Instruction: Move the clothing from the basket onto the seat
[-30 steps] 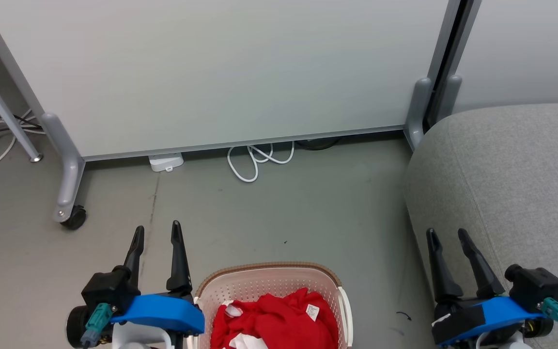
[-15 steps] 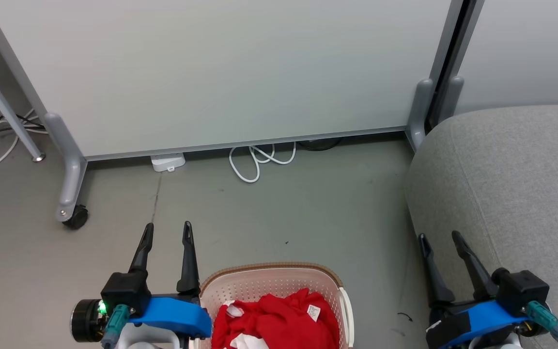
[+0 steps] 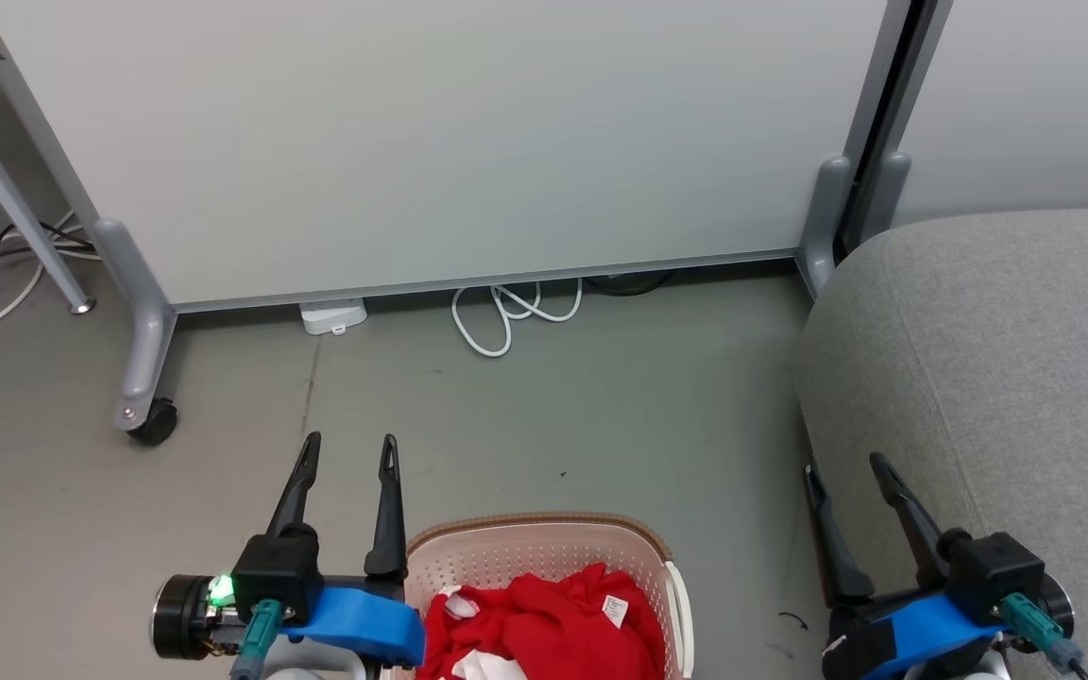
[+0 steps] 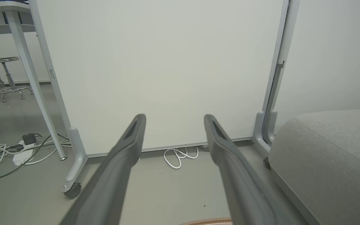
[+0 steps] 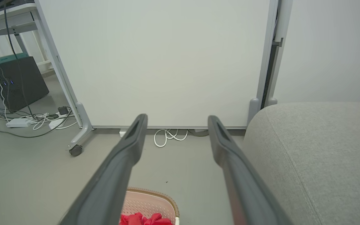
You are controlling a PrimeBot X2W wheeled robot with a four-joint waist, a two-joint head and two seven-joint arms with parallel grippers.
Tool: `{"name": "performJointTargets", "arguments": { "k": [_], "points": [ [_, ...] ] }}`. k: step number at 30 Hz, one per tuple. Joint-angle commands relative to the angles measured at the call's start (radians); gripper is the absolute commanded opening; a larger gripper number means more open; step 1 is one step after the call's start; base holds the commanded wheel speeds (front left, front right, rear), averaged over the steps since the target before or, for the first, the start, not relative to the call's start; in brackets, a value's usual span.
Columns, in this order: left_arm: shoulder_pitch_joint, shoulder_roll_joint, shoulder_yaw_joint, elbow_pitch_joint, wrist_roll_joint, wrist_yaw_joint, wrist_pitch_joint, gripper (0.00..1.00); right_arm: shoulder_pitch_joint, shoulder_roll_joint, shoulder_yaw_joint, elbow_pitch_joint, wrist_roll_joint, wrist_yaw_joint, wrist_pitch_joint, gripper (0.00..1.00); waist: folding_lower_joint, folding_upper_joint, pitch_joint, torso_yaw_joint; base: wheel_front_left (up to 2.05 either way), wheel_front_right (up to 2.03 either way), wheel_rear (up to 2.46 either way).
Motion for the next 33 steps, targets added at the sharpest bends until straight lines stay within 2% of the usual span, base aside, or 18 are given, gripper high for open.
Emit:
{"name": "performJointTargets", "arguments": {
  "k": [1,5,21,33],
  "points": [
    [-0.013,0.004,-0.005,0.002,0.016,0.006,-0.008,1.00,-0.008,-0.006,0.002,0.002,-0.015,0.002,-0.009,1.00,0.0000,0.0000,0.000,0.000,0.00,0.00,0.00],
    [-0.012,0.004,-0.008,0.009,0.027,0.005,-0.013,1.00,-0.007,-0.006,0.009,0.007,-0.031,0.002,-0.015,1.00,0.0000,0.0000,-0.001,0.001,0.00,0.00,0.00],
    [-0.015,0.004,-0.002,0.041,-0.047,-0.016,-0.013,1.00,-0.007,-0.006,0.006,0.019,0.039,0.002,-0.015,1.00,0.0000,0.0000,-0.004,0.001,0.00,0.00,0.00],
    [-0.020,0.004,0.000,0.049,-0.042,-0.019,-0.013,1.00,-0.008,-0.006,0.009,0.016,0.039,0.002,-0.015,1.00,0.0000,0.0000,-0.003,-0.003,0.00,0.00,0.00]
  ]
}}
